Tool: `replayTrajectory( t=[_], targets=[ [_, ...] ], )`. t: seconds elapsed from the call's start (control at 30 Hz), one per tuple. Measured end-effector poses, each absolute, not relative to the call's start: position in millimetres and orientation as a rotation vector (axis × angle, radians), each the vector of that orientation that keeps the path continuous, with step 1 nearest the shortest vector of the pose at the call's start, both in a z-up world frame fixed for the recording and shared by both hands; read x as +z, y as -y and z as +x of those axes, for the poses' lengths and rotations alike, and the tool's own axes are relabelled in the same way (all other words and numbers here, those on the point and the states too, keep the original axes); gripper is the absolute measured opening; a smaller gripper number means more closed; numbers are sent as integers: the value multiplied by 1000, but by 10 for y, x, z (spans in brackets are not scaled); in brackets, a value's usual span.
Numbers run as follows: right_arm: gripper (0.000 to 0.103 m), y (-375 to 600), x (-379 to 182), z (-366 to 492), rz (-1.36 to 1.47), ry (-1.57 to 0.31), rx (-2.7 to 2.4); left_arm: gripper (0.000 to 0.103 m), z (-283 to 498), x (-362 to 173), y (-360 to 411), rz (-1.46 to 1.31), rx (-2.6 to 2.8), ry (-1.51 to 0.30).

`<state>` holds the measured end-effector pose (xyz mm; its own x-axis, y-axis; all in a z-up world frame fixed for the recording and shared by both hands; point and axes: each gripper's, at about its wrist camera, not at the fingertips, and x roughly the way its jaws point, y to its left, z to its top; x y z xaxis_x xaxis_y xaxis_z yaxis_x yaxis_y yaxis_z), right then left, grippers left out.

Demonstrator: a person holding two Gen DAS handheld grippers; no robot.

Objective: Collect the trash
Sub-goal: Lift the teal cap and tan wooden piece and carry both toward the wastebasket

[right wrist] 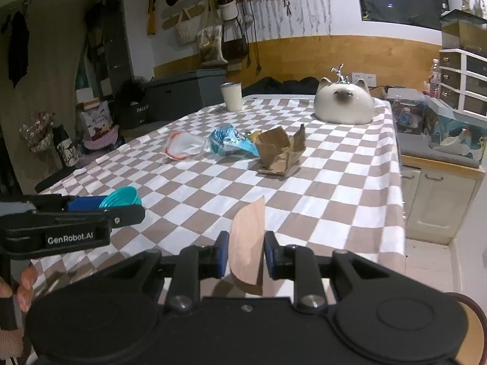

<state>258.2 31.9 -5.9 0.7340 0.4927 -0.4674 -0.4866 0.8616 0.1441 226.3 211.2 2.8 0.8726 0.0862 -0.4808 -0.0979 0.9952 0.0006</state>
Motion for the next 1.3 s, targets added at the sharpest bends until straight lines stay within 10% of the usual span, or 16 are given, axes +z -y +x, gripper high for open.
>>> replayTrajectory(
  t=[1.3],
  targets=[
    [25, 1862, -3, 1777, 141, -425, 271, 50, 1982, 135, 60, 21, -155, -435]
  ],
)
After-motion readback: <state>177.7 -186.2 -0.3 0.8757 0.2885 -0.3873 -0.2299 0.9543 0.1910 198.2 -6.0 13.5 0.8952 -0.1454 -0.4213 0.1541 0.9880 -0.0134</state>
